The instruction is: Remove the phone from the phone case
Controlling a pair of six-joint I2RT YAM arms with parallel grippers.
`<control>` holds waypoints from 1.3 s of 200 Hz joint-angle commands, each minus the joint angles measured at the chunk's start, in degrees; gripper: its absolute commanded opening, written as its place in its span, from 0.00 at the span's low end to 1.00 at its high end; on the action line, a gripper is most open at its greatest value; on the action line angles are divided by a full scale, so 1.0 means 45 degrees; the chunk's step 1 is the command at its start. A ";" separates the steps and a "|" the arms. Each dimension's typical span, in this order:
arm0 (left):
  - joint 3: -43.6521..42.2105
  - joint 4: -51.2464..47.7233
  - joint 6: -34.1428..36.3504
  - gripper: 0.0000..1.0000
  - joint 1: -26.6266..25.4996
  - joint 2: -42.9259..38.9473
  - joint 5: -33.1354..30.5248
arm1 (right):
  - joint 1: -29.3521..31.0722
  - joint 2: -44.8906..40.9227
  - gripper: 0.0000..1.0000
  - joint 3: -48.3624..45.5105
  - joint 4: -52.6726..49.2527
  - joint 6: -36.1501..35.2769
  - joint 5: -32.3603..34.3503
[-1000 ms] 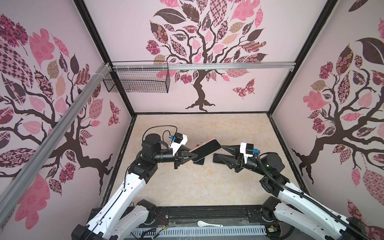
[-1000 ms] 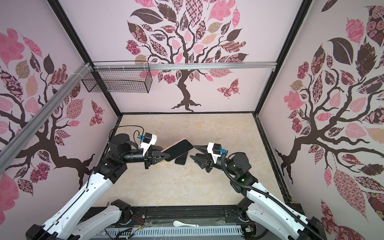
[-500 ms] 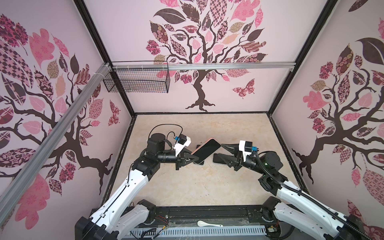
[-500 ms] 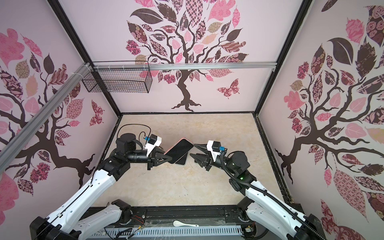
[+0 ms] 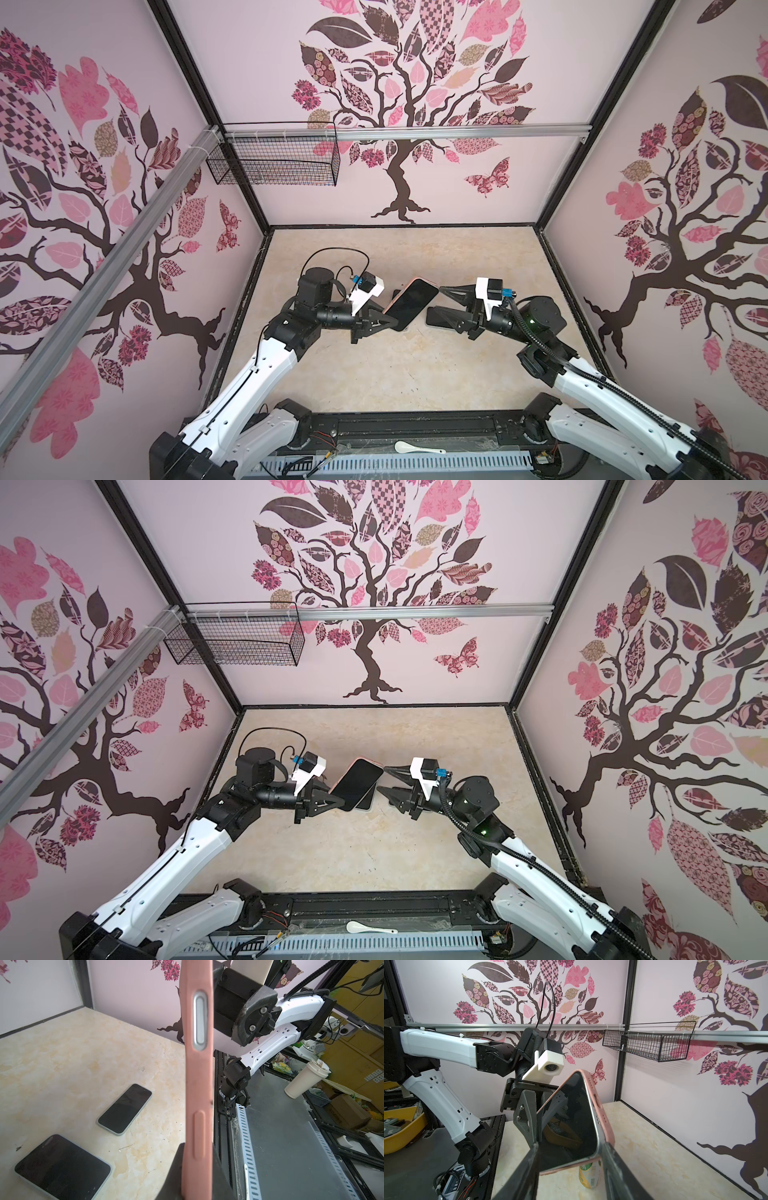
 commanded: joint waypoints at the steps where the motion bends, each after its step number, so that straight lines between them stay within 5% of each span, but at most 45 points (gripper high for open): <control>1: 0.0854 0.0609 0.0605 0.00 -0.0476 -0.0214 0.0802 | 0.0311 0.0181 0.51 0.0478 -0.1977 -0.0547 -0.1553; 141: 0.1047 0.0143 0.0873 0.00 -0.0477 -0.0138 0.1162 | 0.0310 0.1262 0.49 0.1575 -0.4529 -0.0542 -0.1310; 187: 0.1050 -0.0009 0.1005 0.00 -0.0496 -0.0068 0.1112 | 0.0313 0.1067 0.50 0.1457 -0.3813 -0.0273 -0.1813; 260: -0.0057 0.2195 -0.0953 0.00 -0.0359 -0.1222 -0.1963 | 0.0306 -0.1412 0.53 0.0116 -0.1636 -0.0867 0.0588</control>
